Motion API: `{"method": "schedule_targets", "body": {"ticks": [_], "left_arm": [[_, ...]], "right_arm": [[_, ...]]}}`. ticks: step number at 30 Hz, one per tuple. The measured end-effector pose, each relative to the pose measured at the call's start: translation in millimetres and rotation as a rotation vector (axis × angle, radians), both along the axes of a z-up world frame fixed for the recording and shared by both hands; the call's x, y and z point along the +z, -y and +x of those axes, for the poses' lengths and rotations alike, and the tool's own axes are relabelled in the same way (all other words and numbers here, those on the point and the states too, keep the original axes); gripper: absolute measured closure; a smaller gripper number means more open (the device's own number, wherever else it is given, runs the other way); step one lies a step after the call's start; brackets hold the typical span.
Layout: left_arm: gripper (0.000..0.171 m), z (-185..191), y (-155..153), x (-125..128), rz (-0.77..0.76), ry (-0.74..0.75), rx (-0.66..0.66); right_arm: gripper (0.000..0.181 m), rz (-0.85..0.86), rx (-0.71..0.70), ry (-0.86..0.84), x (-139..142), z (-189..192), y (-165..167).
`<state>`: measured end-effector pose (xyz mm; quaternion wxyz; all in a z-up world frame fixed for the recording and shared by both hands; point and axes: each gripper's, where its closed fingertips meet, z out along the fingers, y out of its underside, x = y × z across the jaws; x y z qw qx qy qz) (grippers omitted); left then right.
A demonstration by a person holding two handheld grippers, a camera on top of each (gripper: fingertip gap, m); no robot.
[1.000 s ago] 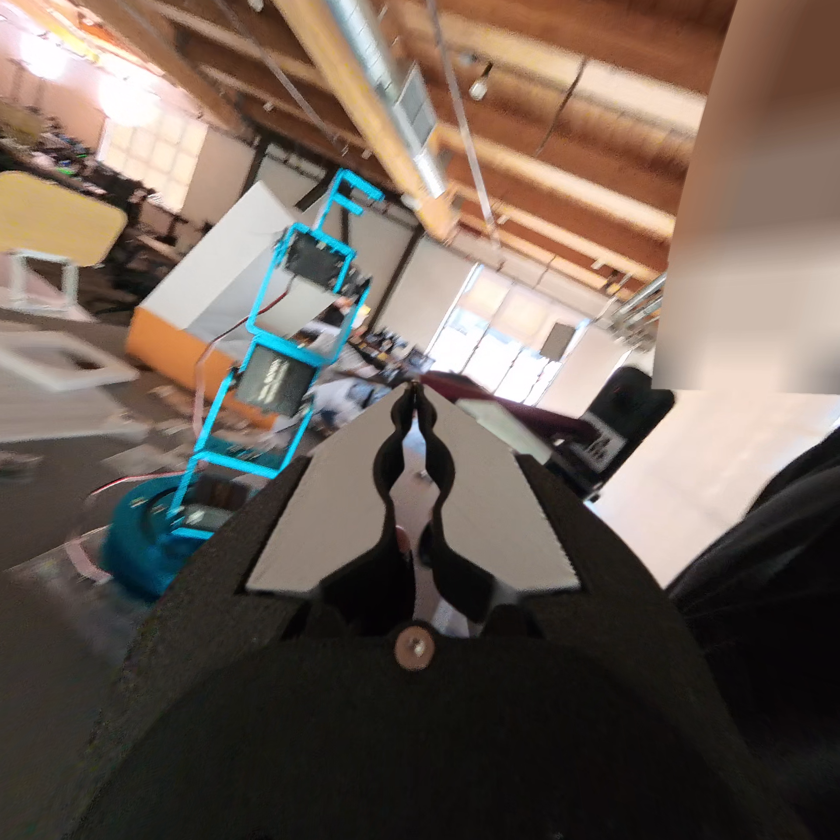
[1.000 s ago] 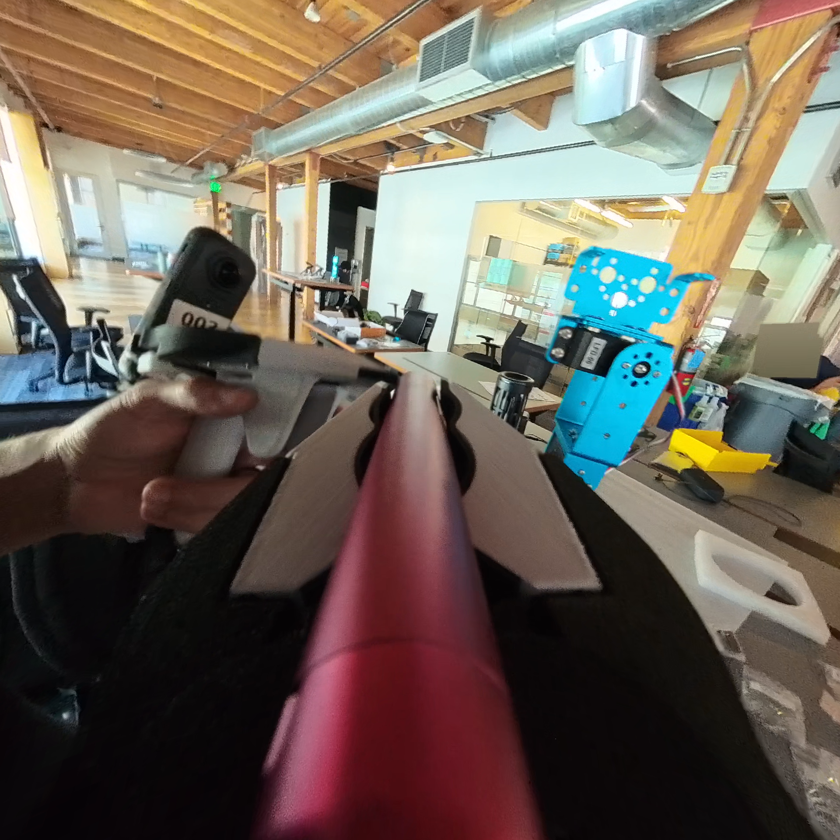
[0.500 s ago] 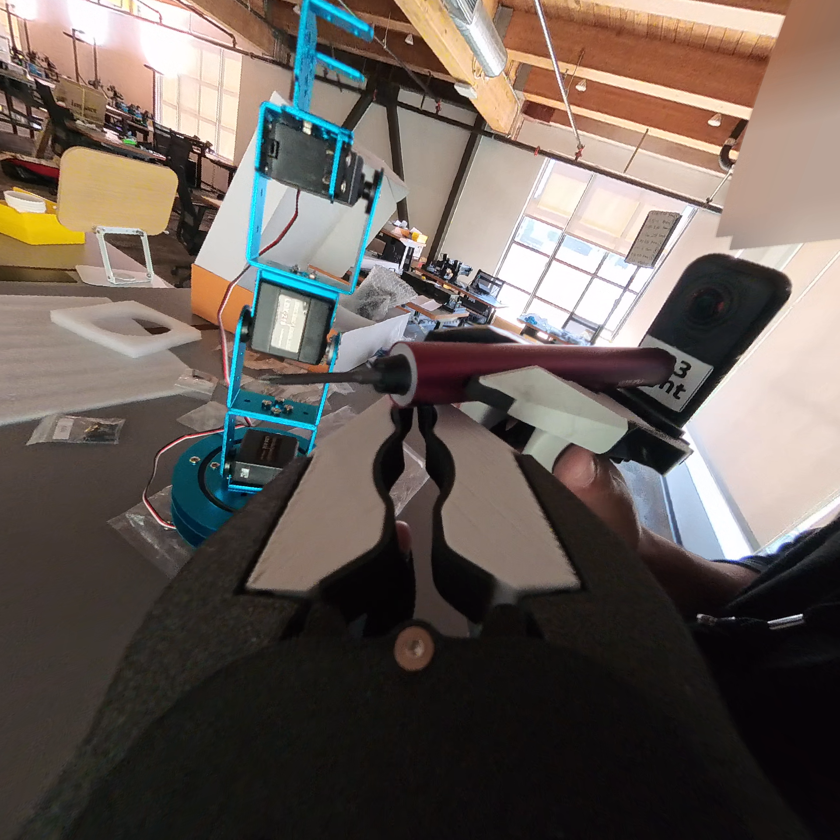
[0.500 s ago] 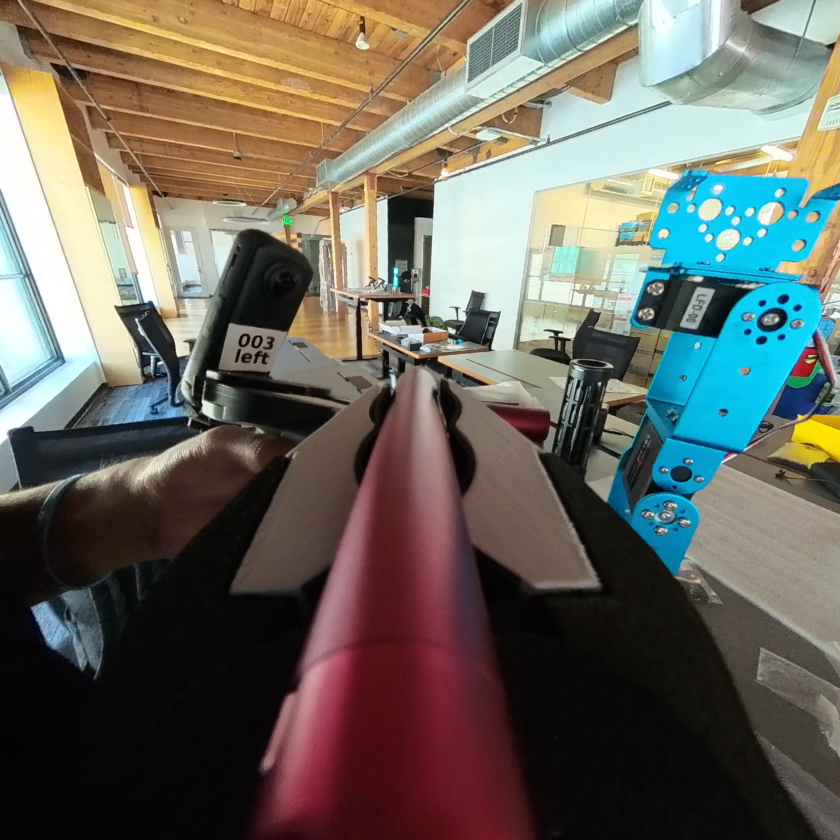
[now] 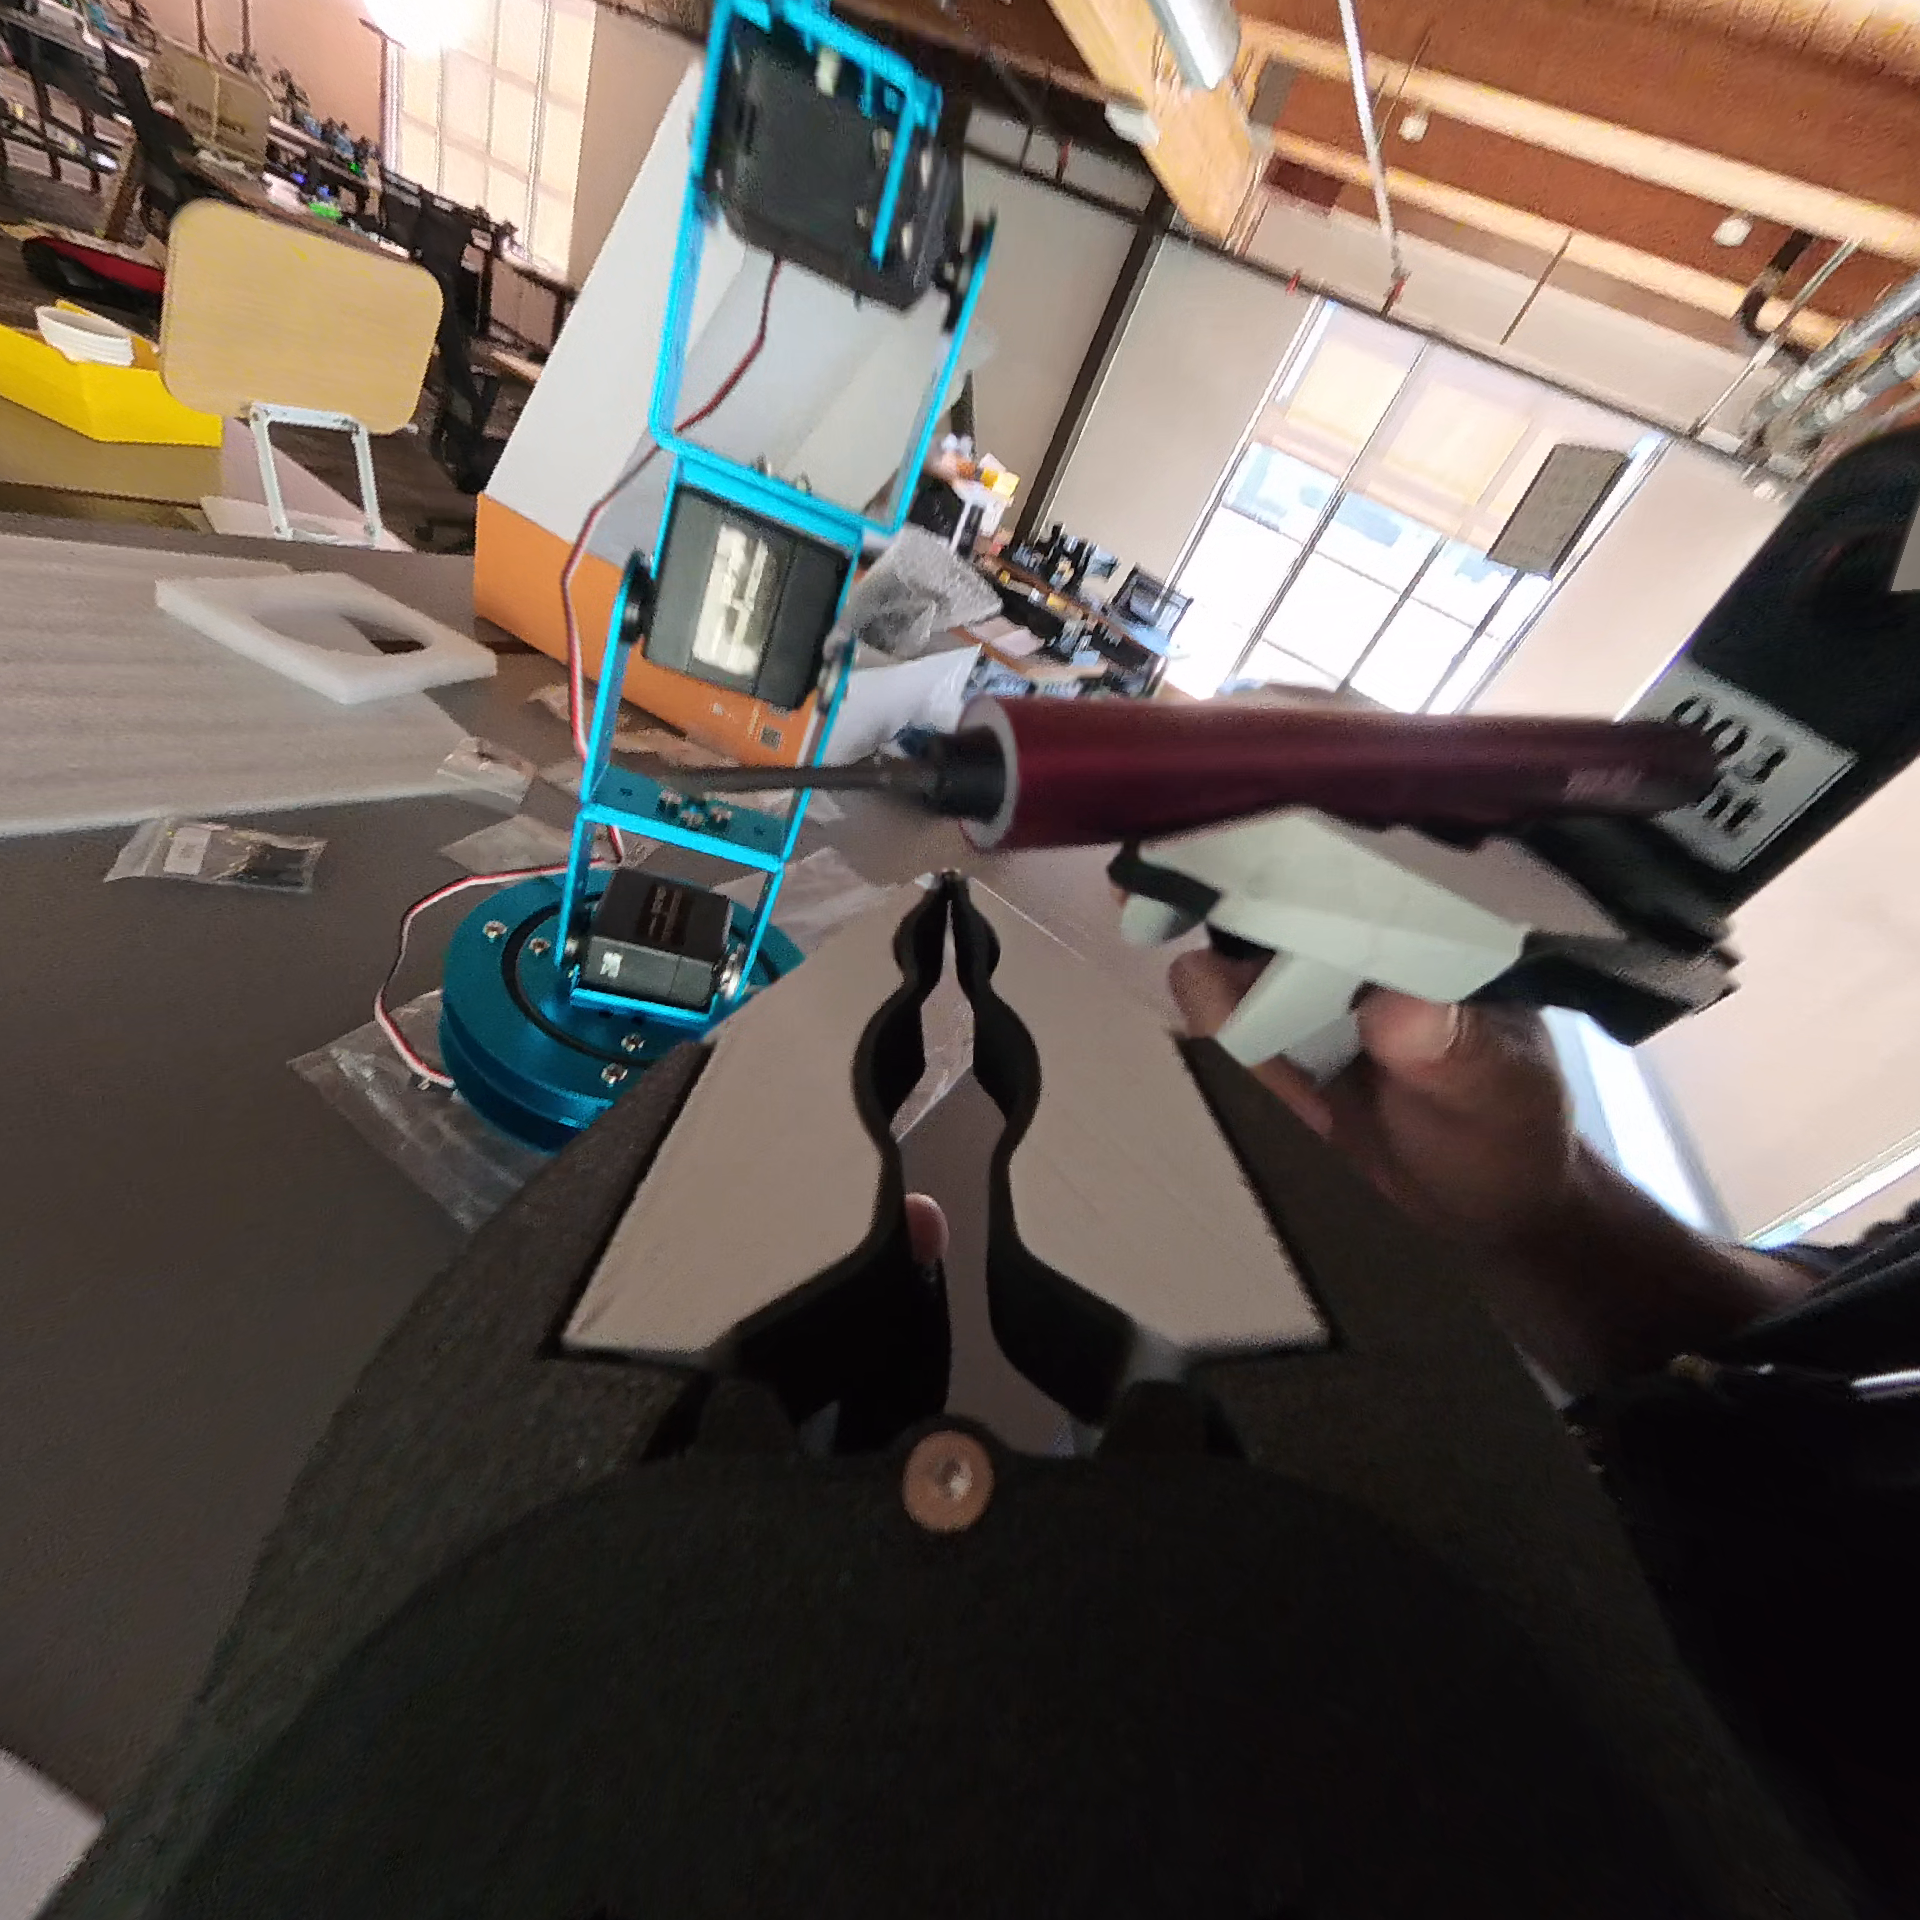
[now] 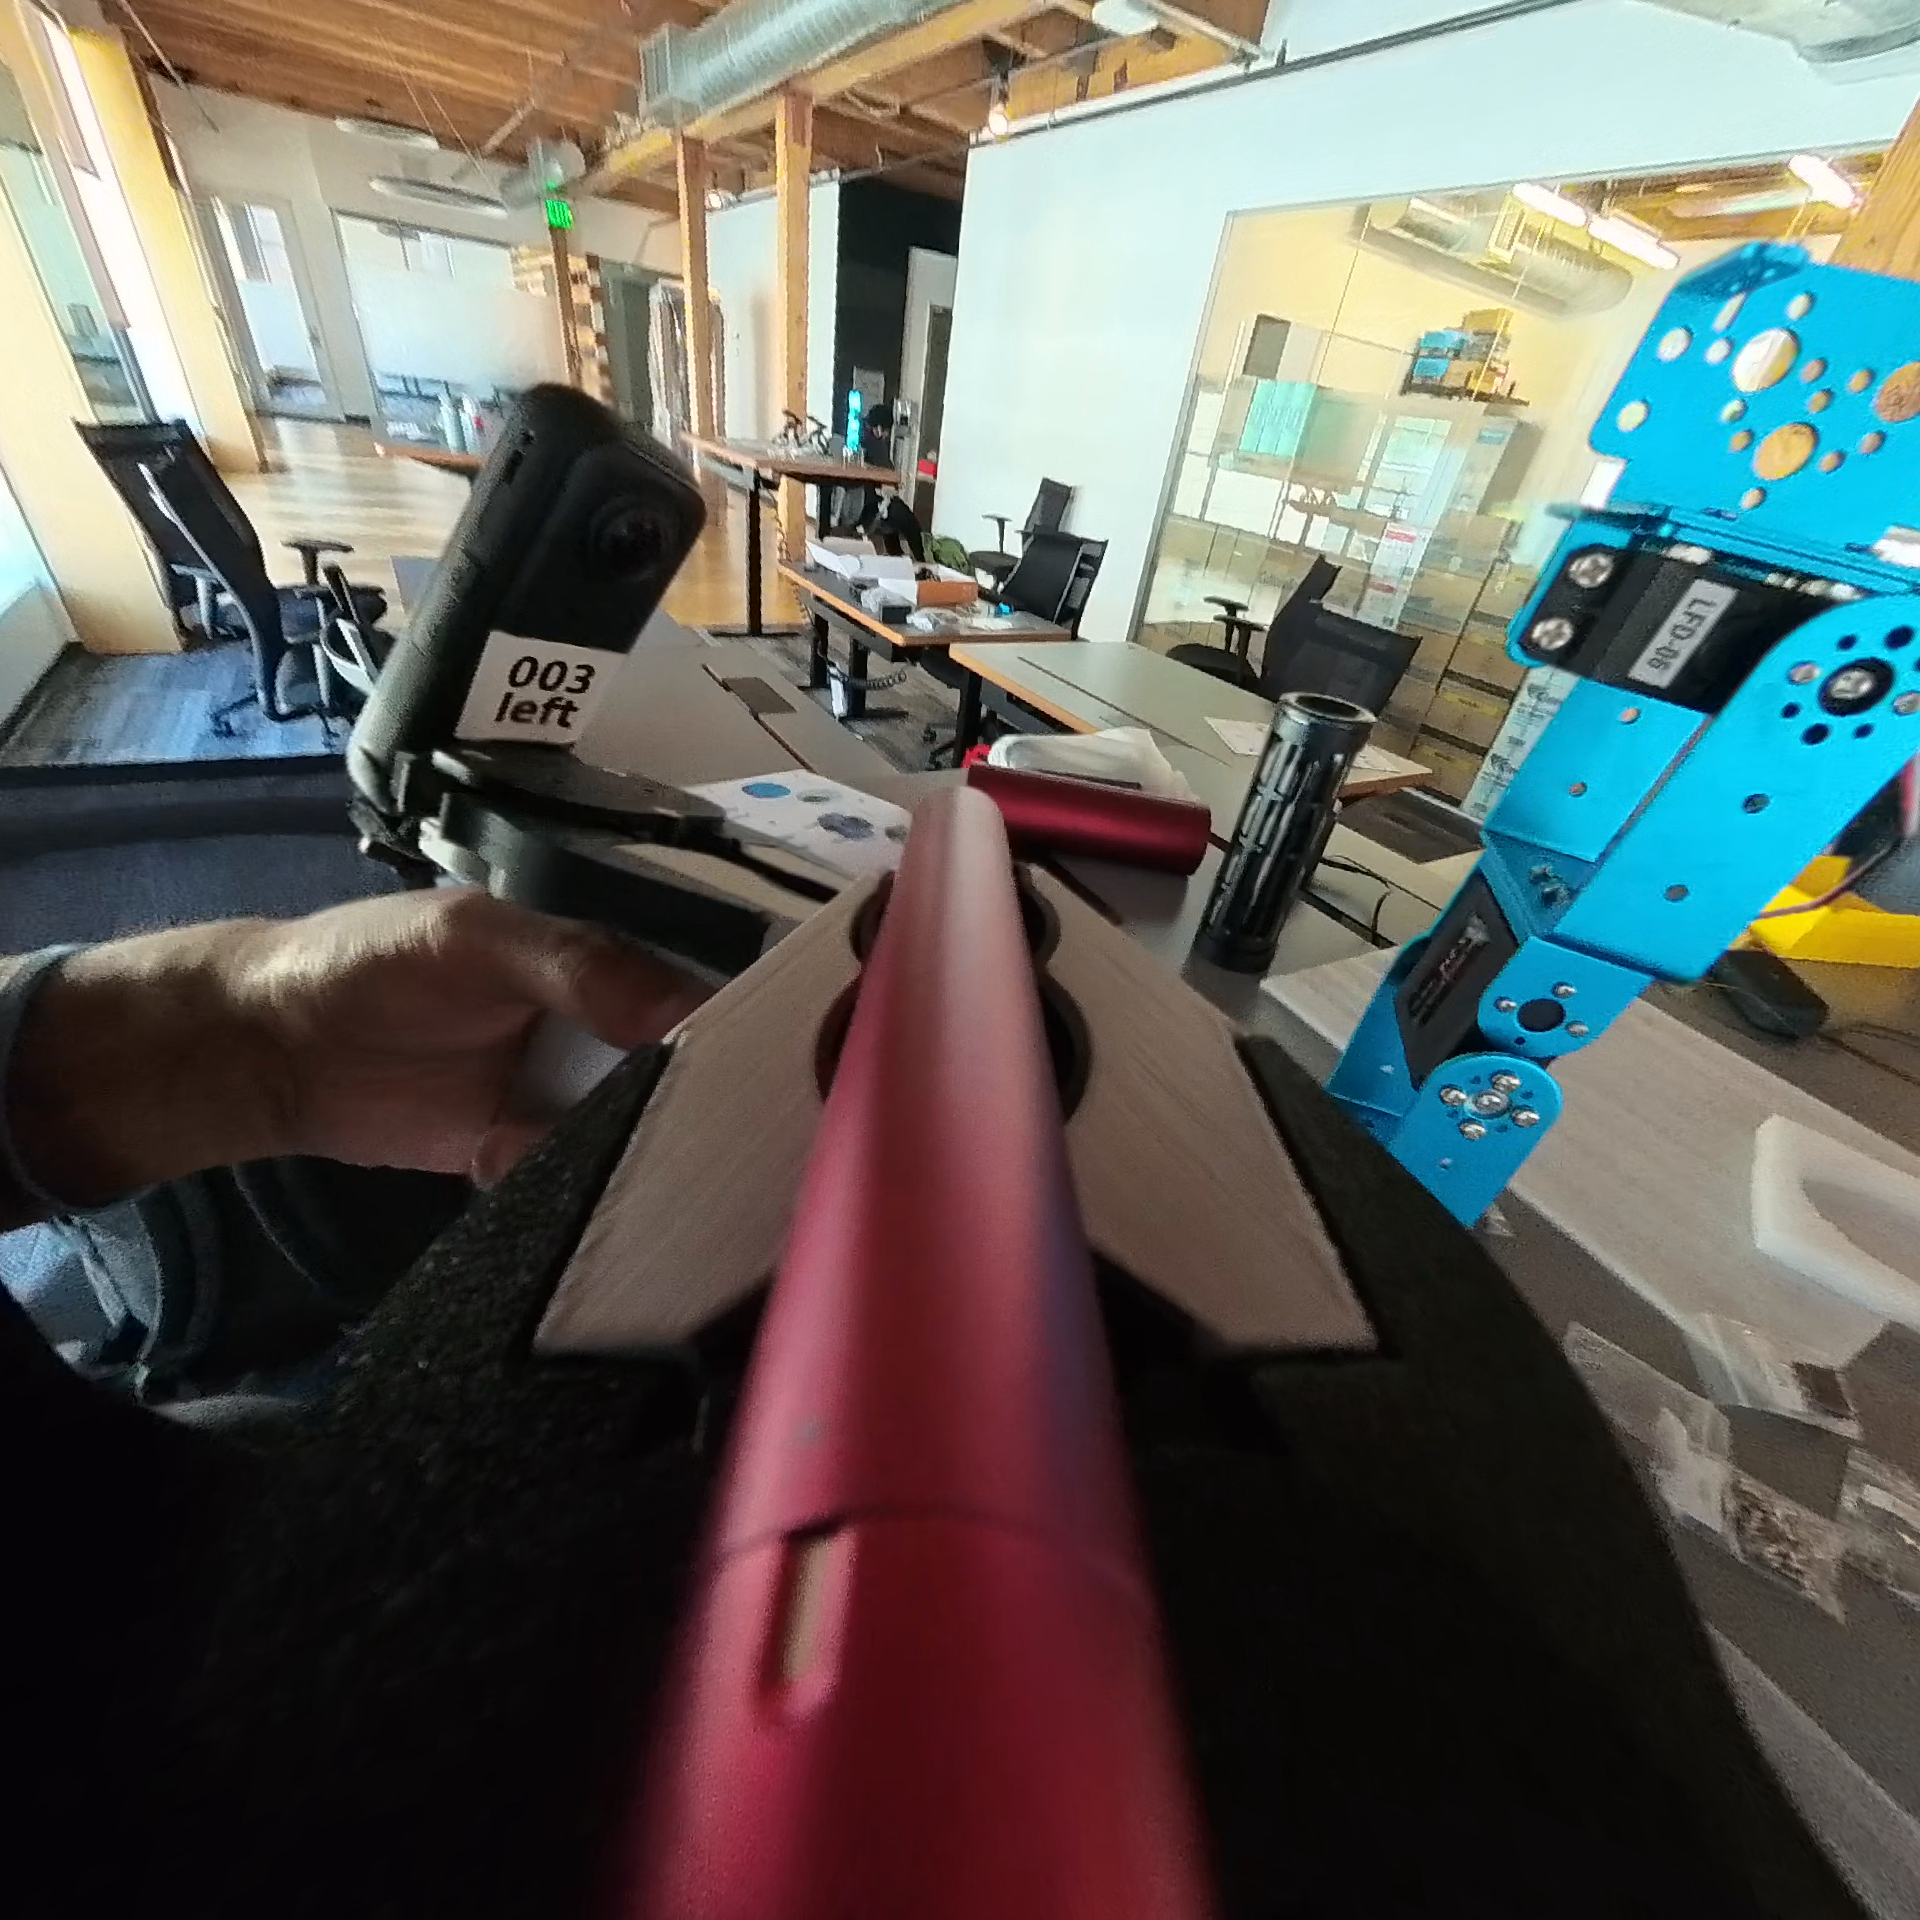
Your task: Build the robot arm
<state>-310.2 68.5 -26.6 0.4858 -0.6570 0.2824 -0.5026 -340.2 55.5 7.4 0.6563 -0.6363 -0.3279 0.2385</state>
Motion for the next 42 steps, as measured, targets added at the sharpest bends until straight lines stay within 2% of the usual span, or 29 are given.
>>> {"method": "schedule_targets", "body": {"ticks": [5,7,10,13,15,19,23,28,30,35,39,42], "left_arm": [[0.171,-17,-9,-29,0.019,-0.127,0.074],[0.171,-24,-10,-33,0.04,-0.157,0.088],[0.171,-29,-6,-34,0.114,-0.213,0.096],[0.171,-25,-2,-37,0.165,-0.265,0.094],[0.171,-18,4,-37,0.189,-0.278,0.068],[0.171,0,12,-33,0.225,-0.283,0.038],[0.171,15,15,-28,0.256,-0.307,0.04],[0.171,33,16,-30,0.233,-0.335,0.029],[0.171,42,16,-42,0.223,-0.39,0.01],[0.171,73,13,-106,0.289,-0.738,-0.061],[0.171,125,2,-129,0.296,-0.758,0.007],[0.171,157,-12,-144,0.341,-0.858,0.069]], "right_arm": [[0.16,-0.008,-0.056,0.137,-19,26,1],[0.16,-0.06,-0.131,0.238,-51,62,-4],[0.159,-0.297,-0.217,0.387,-122,136,-2],[0.159,-0.383,-0.251,0.539,-158,201,4],[0.16,-0.383,-0.21,0.579,-160,225,2],[0.159,-0.426,-0.073,0.469,-162,241,-10],[0.158,-0.489,-0.02,0.361,-174,245,-16],[0.158,-0.536,0.026,0.312,-188,242,-16],[0.158,-0.545,0.049,0.232,-184,238,-16],[0.158,-0.514,0.06,0.187,-176,241,-16],[0.159,-0.481,0.019,0.135,-156,256,-18],[0.159,-0.472,-0.02,0.16,-150,274,-16]]}}
